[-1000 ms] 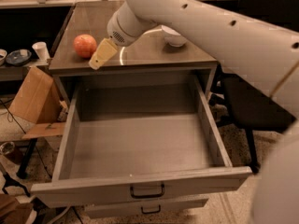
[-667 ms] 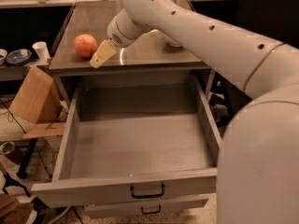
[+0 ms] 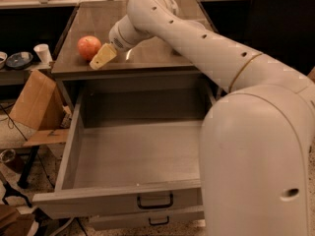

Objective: Place apple into top drawer

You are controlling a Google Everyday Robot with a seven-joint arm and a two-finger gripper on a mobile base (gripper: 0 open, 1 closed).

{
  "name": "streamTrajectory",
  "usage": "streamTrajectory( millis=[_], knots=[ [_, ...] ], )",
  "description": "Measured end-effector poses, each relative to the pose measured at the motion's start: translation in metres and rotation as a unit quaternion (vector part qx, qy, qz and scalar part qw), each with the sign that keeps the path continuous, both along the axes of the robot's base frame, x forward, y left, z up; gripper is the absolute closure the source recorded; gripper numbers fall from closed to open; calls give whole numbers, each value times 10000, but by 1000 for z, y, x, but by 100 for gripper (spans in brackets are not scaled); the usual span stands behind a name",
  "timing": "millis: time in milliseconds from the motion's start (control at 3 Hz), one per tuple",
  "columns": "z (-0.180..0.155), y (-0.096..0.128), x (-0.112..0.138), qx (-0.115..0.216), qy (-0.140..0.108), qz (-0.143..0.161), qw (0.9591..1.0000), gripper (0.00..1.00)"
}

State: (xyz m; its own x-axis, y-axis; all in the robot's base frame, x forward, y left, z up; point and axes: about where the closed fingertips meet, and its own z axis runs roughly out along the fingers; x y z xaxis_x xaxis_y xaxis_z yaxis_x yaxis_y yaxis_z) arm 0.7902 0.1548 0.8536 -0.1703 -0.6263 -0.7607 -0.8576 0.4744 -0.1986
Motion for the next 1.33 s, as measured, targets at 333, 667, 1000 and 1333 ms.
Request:
streamTrajectory(
  millis=[333,667,1000,1333],
  knots=[
    [-2,16,5,234,32,11,9997,0],
    [4,39,0,641,151,56,9978,0],
    [7,60,-5,980,302,129,9946,0],
    [2,79,-5,1170,436,255,9919,13]
  ],
)
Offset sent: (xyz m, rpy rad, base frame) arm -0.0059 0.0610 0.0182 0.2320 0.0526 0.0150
